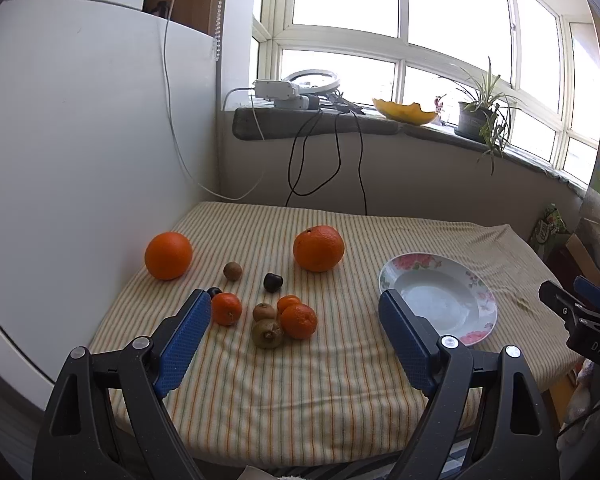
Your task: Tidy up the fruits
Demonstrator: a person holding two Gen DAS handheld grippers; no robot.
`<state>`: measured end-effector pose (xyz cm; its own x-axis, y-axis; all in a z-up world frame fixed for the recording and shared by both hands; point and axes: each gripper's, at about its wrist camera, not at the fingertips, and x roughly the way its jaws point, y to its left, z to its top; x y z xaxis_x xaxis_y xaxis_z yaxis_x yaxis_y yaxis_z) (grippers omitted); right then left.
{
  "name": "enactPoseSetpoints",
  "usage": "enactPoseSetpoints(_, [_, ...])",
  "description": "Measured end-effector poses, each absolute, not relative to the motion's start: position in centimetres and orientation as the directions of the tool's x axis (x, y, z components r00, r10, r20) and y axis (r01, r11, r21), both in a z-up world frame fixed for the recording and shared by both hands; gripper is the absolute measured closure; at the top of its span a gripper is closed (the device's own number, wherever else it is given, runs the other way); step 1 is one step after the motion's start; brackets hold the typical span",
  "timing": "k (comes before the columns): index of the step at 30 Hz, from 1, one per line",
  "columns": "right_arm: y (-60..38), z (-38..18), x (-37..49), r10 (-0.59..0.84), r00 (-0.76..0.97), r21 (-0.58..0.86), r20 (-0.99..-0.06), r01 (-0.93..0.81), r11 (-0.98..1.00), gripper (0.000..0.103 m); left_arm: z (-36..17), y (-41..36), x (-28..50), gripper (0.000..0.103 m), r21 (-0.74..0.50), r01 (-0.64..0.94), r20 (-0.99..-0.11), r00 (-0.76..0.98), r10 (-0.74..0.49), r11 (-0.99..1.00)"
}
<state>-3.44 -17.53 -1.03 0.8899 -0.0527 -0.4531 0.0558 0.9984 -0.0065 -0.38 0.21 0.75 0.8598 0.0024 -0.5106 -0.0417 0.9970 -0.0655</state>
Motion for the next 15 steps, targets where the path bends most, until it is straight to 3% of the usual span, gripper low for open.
enactPoseSetpoints(15, [-17.66, -0.8, -3.49, -0.055, 0.891, -0.003, -0.451, 0.06, 0.998, 0.0, 0.85, 0.28, -0.57, 0.017, -0.073, -0.039, -0.505, 0.863, -0.003, 0.997])
